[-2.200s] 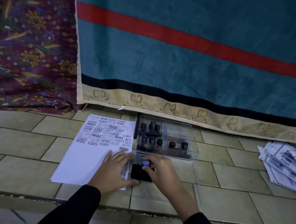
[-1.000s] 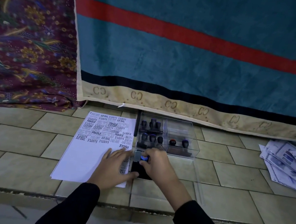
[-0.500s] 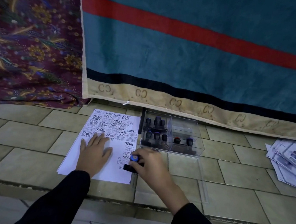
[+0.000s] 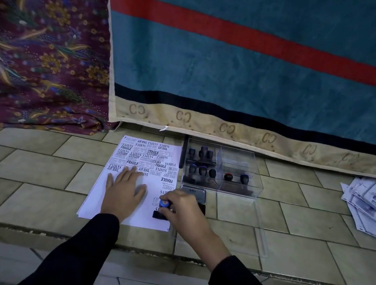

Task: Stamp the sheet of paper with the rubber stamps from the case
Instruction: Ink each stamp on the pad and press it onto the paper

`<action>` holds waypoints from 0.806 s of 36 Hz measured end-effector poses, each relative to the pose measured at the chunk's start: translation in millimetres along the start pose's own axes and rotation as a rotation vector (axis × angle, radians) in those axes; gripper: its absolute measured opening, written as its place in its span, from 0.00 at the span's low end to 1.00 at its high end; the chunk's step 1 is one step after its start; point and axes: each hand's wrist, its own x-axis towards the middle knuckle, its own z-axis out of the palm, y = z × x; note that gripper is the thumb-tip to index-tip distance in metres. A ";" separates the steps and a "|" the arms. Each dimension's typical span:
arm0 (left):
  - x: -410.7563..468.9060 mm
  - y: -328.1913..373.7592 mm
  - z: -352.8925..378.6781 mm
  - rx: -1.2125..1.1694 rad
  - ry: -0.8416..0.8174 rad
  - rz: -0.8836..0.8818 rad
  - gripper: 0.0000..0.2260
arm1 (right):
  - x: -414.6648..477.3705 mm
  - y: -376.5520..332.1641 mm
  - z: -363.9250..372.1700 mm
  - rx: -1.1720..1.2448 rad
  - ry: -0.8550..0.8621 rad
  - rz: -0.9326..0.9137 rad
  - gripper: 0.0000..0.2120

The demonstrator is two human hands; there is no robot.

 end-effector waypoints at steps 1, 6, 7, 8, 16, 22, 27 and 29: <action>-0.1 0.2 -0.1 0.001 -0.001 0.002 0.21 | 0.0 0.0 0.6 -0.001 -0.003 0.004 0.13; 0.4 0.5 -0.1 -0.002 -0.005 0.006 0.20 | 0.6 -2.3 6.4 -0.031 -0.009 -0.010 0.10; 0.1 0.1 0.1 0.001 -0.006 0.006 0.21 | -0.2 -3.3 8.3 -0.046 -0.011 -0.020 0.09; -0.4 -0.4 0.3 0.005 -0.005 0.005 0.21 | -1.2 -4.0 10.0 -0.061 -0.013 -0.026 0.08; 3.7 7.8 -0.4 0.026 0.027 -0.039 0.19 | 5.2 -7.2 5.3 -0.041 -0.004 0.014 0.07; 2.9 11.4 0.9 0.053 0.048 -0.060 0.19 | -7.9 -7.7 10.3 -0.036 -0.005 -0.042 0.03; 1.1 11.5 0.3 0.053 0.050 -0.041 0.18 | 2.5 -8.5 4.2 -0.004 0.001 0.020 0.05; 0.7 12.0 0.0 0.061 0.048 -0.044 0.19 | -3.7 -7.7 8.5 0.006 -0.007 -0.012 0.03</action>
